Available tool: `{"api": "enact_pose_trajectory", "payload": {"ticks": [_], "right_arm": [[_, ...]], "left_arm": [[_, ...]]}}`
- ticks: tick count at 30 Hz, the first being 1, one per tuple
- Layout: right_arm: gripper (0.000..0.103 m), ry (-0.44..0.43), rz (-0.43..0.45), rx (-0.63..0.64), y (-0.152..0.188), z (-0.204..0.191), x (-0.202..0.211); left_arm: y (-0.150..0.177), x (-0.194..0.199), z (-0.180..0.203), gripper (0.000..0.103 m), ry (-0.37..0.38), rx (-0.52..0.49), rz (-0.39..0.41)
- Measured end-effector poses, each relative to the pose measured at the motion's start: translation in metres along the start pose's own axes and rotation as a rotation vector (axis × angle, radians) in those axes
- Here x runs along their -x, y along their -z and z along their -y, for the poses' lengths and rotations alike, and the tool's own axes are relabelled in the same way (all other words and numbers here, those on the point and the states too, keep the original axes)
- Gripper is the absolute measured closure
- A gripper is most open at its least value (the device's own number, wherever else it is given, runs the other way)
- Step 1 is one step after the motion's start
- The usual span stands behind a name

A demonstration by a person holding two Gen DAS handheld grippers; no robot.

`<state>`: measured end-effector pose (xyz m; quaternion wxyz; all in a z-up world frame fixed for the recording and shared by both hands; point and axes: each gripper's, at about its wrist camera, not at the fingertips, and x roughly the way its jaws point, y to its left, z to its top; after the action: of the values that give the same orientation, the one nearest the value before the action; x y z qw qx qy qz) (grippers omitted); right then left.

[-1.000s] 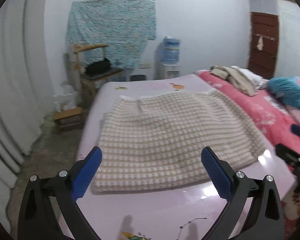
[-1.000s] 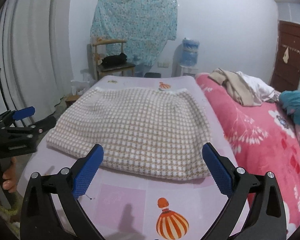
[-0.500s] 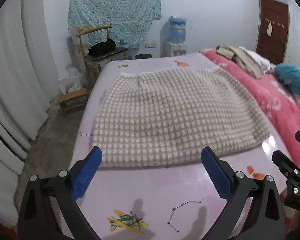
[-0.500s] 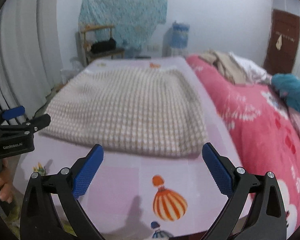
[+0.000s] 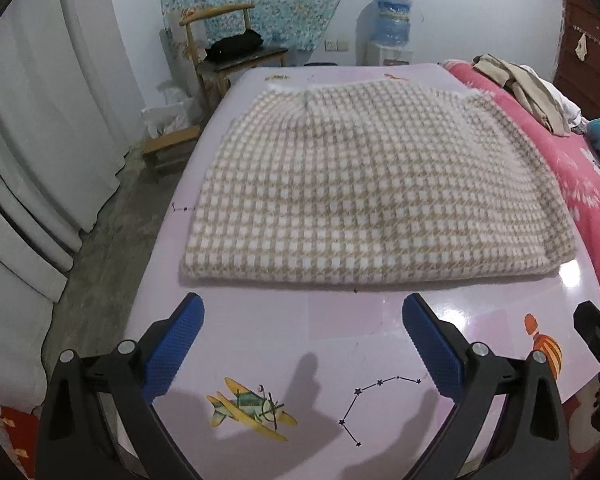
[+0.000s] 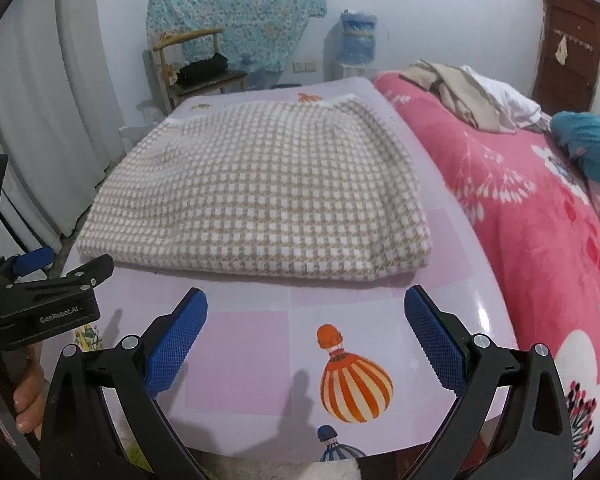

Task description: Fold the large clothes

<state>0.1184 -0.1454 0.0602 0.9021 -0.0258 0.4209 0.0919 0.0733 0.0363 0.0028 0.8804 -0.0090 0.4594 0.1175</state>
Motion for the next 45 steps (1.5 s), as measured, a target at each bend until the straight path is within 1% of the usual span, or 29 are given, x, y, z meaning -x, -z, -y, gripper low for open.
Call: {"api": "enact_pose_trajectory", "payload": {"ticks": [11, 18, 32, 45], "right_arm": [[0.008, 0.003, -0.063, -0.025, 0.001, 0.009, -0.013], [0.008, -0.007, -0.074, -0.016, -0.001, 0.008, -0.016], [0.008, -0.009, -0.09, -0.015, 0.001, 0.006, -0.021], [0.008, -0.011, -0.097, -0.017, 0.004, 0.006, -0.022]], "left_arm": [[-0.002, -0.008, 0.014, 0.005, -0.009, -0.032, -0.047], [-0.002, -0.014, 0.018, 0.005, 0.004, -0.043, -0.069], [-0.004, -0.014, 0.02, 0.005, 0.049, -0.043, -0.075], [-0.005, -0.012, 0.019, 0.005, 0.069, -0.035, -0.075]]}}
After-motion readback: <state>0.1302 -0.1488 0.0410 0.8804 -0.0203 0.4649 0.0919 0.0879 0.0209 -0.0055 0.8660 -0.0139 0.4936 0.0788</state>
